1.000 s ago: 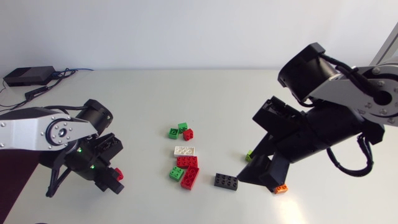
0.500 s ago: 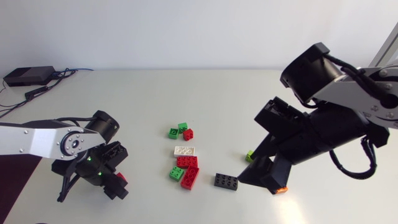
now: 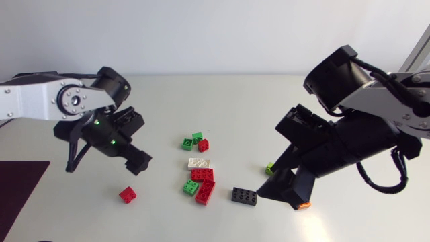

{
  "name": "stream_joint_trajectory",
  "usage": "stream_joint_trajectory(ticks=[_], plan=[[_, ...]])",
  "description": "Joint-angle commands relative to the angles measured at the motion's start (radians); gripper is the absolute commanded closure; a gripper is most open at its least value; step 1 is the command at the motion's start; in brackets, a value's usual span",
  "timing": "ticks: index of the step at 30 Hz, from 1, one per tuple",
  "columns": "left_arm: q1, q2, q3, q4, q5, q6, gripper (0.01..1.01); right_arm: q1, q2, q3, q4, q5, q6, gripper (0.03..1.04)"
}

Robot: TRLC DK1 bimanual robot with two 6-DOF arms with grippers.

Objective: Sort duplo bricks by size, large to the right and small to the left

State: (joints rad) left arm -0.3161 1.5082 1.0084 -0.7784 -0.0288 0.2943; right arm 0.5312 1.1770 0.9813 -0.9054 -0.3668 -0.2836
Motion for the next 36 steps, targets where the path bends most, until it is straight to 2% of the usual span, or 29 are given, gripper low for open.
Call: stream_joint_trajectory(ticks=[1,6,8,17,24,30,36], plan=[[-0.031,0.093,0.064,-0.018,0.010,-0.049,0.041,0.007,0.019,0.003,0.007,0.002,0.018,0.13],[-0.077,0.276,0.191,0.004,0.004,-0.190,0.043,-0.002,0.023,0.000,0.005,0.003,0.015,0.13],[-0.098,0.319,0.223,0.039,-0.033,-0.238,0.043,-0.007,0.026,0.002,0.005,0.005,0.014,0.13],[-0.127,0.452,0.423,0.091,-0.042,-0.359,0.043,-0.036,0.046,-0.009,0.005,0.008,0.006,0.13],[-0.138,0.603,0.572,0.093,-0.033,-0.400,0.043,-0.091,0.079,-0.013,0.007,0.008,-0.023,0.13],[-0.166,0.633,0.588,0.085,-0.023,-0.431,0.043,-0.114,0.105,-0.006,0.013,0.008,-0.039,0.13],[-0.149,0.636,0.576,0.067,-0.023,-0.439,0.043,-0.109,0.113,-0.004,0.019,0.005,-0.035,0.13]])
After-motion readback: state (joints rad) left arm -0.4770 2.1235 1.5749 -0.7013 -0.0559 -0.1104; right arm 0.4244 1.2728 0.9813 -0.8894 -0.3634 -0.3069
